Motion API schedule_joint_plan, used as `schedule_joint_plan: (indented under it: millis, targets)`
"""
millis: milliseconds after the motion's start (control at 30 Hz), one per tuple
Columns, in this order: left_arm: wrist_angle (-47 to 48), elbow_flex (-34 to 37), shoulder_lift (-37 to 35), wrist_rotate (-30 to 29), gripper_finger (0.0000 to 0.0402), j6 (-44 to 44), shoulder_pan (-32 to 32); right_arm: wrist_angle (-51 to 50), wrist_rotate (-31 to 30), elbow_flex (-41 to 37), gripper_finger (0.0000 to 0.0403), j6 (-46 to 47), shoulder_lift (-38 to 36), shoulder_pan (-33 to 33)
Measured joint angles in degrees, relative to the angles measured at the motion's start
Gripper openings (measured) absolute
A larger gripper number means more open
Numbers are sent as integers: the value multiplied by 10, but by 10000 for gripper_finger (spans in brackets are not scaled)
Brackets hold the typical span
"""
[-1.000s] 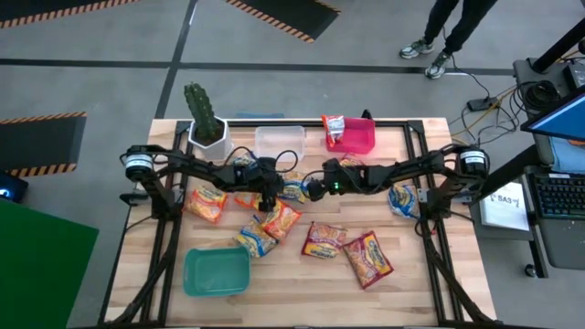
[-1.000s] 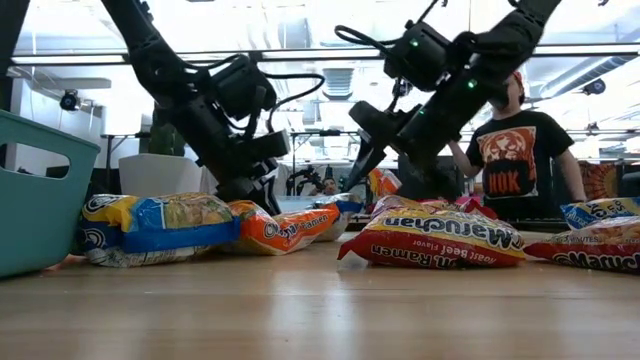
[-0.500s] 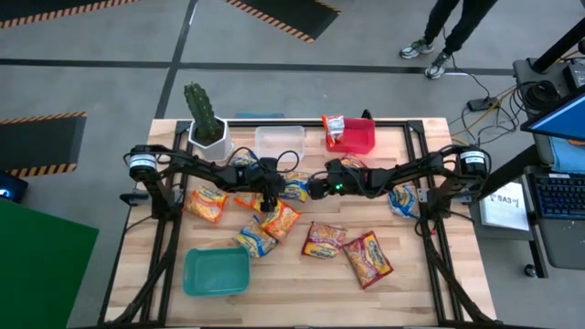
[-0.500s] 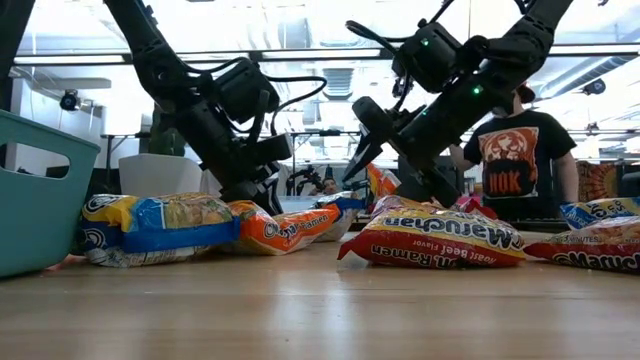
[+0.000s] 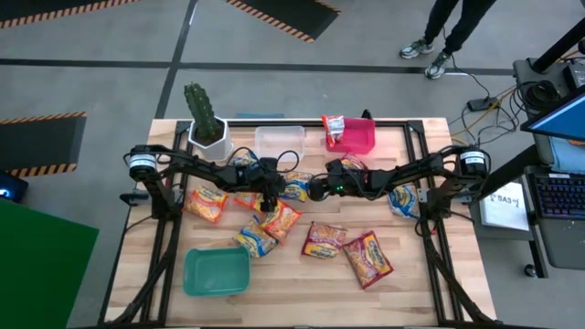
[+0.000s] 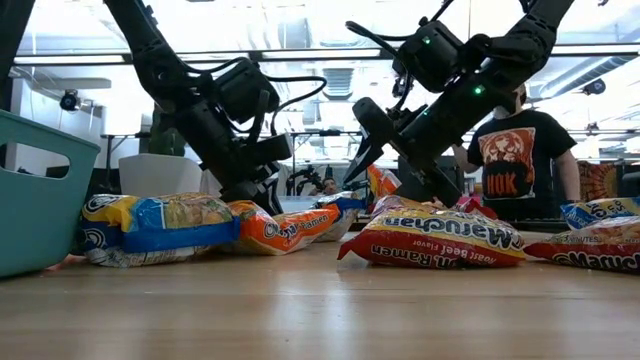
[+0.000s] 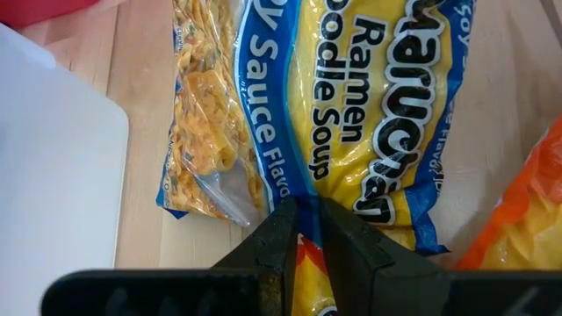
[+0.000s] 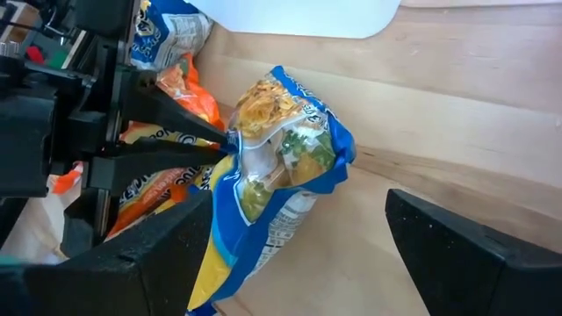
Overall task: Sort Maruchan noodles
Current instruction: Put the blue noodle pack into the white bin
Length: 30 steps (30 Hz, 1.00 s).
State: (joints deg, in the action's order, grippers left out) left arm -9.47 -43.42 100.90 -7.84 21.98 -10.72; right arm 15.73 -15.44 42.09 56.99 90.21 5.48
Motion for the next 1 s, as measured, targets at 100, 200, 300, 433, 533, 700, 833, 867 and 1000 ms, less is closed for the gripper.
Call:
schedule_joint_plan:
  millis: [100, 200, 300, 433, 533, 700, 833, 867, 1000]
  targets:
    - [-1, 0, 0, 0, 37, 0, 0, 0, -13, 0, 327, 0, 0, -5]
    - [-2, 0, 0, 0, 37, 0, 0, 0, -16, 0, 327, 0, 0, -7]
    - [-2, 0, 0, 0, 37, 0, 0, 0, -18, 0, 327, 0, 0, -8]
    - [-3, 0, 0, 0, 37, 0, 0, 0, -26, 0, 326, 0, 0, -9]
    - [-3, 0, 0, 0, 37, 0, 0, 1, -26, 0, 325, 0, 2, -10]
    - [-5, 0, 0, 0, 37, 0, 0, 67, -17, 3, 325, 4, 49, -11]
    - [-5, 0, 0, 0, 37, 0, 0, 116, -8, 17, 322, 1, 90, -11]
    - [-5, 0, 0, 0, 37, 0, 0, 123, -8, 21, 320, 0, 96, -11]
    - [-5, 0, 0, 0, 37, 0, 0, 123, -6, 40, 314, -15, 113, -8]
